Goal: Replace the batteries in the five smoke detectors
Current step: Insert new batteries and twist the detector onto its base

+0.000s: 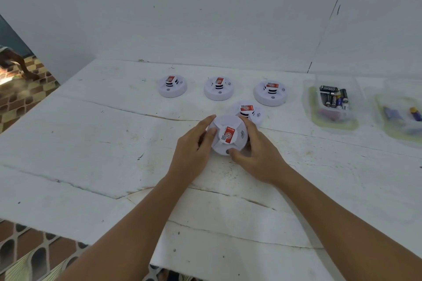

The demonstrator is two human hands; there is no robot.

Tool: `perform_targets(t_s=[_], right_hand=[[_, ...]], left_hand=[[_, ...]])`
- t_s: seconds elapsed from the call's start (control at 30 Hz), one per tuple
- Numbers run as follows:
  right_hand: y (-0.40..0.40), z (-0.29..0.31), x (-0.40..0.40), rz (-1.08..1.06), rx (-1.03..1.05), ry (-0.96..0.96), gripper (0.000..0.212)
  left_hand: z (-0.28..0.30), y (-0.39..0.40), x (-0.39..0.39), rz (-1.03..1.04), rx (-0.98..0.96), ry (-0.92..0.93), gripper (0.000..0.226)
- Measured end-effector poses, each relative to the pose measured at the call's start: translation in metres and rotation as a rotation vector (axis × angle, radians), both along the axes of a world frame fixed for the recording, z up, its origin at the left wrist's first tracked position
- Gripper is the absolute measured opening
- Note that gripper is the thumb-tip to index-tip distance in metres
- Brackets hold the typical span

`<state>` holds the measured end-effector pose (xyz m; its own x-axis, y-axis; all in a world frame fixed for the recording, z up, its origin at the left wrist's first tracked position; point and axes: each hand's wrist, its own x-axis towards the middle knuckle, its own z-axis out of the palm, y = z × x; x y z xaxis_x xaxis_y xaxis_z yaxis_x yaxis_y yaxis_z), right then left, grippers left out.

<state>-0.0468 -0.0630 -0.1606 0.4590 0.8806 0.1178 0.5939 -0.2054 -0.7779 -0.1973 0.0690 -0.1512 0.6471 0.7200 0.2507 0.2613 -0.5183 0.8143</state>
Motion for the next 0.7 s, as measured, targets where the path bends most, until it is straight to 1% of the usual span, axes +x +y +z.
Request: perform_targets(t_s=[0.47, 0.7], right_hand=[[0.0027, -0.0062, 0.0019, 0.013, 0.037, -0.014, 0.082], [0.0036, -0.0089, 0.0030, 0.020, 0.041, -0.012, 0.084]], left_hand=[[-0.0018, -0.0004, -0.0009, -0.003, 0.013, 0.001, 0.039], [-0.0027, -0.0002, -0.0009, -0.001, 0.018, -0.002, 0.039]])
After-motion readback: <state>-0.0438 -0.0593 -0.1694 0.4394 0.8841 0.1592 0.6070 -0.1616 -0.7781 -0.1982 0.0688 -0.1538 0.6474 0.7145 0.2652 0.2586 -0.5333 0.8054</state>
